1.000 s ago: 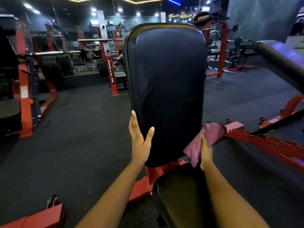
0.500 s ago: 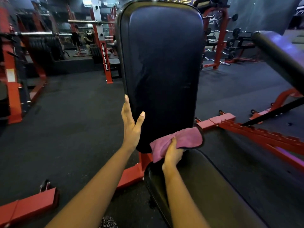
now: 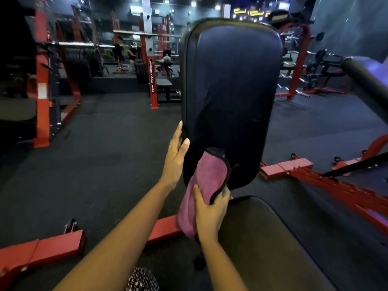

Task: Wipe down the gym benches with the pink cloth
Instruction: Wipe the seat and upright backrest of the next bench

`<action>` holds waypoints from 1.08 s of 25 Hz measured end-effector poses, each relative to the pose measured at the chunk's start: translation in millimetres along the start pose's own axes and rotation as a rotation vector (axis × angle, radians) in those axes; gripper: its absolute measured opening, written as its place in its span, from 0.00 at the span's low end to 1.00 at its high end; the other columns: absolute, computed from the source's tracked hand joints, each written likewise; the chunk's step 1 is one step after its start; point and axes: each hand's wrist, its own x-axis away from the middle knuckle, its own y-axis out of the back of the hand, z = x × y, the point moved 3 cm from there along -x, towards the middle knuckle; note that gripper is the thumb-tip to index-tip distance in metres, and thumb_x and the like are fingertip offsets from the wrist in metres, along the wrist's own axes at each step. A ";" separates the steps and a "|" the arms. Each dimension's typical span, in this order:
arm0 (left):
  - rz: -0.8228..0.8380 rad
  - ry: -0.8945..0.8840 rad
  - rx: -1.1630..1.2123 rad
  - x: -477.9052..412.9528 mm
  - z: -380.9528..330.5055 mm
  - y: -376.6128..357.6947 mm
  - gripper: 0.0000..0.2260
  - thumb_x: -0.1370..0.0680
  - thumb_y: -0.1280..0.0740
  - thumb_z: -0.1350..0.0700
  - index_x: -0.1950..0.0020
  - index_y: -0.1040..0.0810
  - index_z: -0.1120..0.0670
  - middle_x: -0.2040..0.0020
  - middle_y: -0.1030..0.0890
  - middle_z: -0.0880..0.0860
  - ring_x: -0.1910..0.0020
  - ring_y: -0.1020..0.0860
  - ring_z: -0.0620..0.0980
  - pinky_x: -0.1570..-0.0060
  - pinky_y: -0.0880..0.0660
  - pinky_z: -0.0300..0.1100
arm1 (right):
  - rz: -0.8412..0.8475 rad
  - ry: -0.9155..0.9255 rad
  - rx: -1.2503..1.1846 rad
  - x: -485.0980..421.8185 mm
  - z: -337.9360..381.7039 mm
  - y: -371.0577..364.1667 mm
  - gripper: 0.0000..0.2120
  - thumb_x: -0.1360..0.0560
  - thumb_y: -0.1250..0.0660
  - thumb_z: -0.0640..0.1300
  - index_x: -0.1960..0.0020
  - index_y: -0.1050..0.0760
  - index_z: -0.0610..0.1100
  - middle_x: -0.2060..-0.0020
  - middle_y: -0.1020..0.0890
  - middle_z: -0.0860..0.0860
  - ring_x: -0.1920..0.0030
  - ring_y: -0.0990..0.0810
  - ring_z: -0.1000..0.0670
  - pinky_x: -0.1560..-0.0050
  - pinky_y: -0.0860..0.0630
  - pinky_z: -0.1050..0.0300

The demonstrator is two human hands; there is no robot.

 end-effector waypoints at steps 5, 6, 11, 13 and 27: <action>-0.119 0.094 0.172 -27.9 -30.4 12.7 0.16 0.19 0.49 0.48 0.31 0.38 0.42 0.30 0.32 0.49 0.32 0.33 0.44 0.27 0.42 0.51 | -0.053 0.586 0.237 -79.6 116.4 13.9 0.25 0.32 0.26 0.47 0.37 0.25 0.44 0.38 0.29 0.48 0.42 0.27 0.51 0.43 0.31 0.67; -0.126 0.083 0.201 -34.8 -38.2 14.9 0.16 0.19 0.49 0.48 0.31 0.38 0.43 0.31 0.31 0.48 0.33 0.32 0.44 0.28 0.42 0.50 | -0.079 0.725 0.304 -92.0 143.0 9.7 0.24 0.33 0.27 0.49 0.38 0.25 0.47 0.37 0.29 0.47 0.41 0.26 0.48 0.43 0.28 0.59; -0.202 0.047 0.251 -55.4 -44.4 27.7 0.20 0.19 0.50 0.46 0.27 0.38 0.46 0.30 0.31 0.47 0.32 0.32 0.44 0.29 0.40 0.49 | -0.082 1.211 0.960 -144.4 237.6 -46.2 0.26 0.32 0.34 0.59 0.34 0.29 0.60 0.28 0.40 0.47 0.33 0.40 0.39 0.41 0.35 0.42; -0.231 0.070 0.244 -54.0 -35.8 32.8 0.20 0.19 0.50 0.45 0.28 0.38 0.45 0.31 0.31 0.47 0.32 0.32 0.44 0.29 0.40 0.49 | -0.044 1.230 1.066 -153.1 235.8 -62.3 0.29 0.34 0.32 0.61 0.34 0.30 0.59 0.28 0.37 0.47 0.35 0.40 0.38 0.44 0.32 0.40; -0.033 0.198 -0.166 -41.2 -24.1 47.1 0.21 0.22 0.39 0.48 0.30 0.32 0.52 0.35 0.26 0.49 0.35 0.29 0.46 0.40 0.35 0.38 | 0.390 1.281 1.229 -58.2 9.7 -31.3 0.28 0.49 0.23 0.62 0.51 0.19 0.58 0.38 0.23 0.52 0.42 0.33 0.40 0.57 0.24 0.45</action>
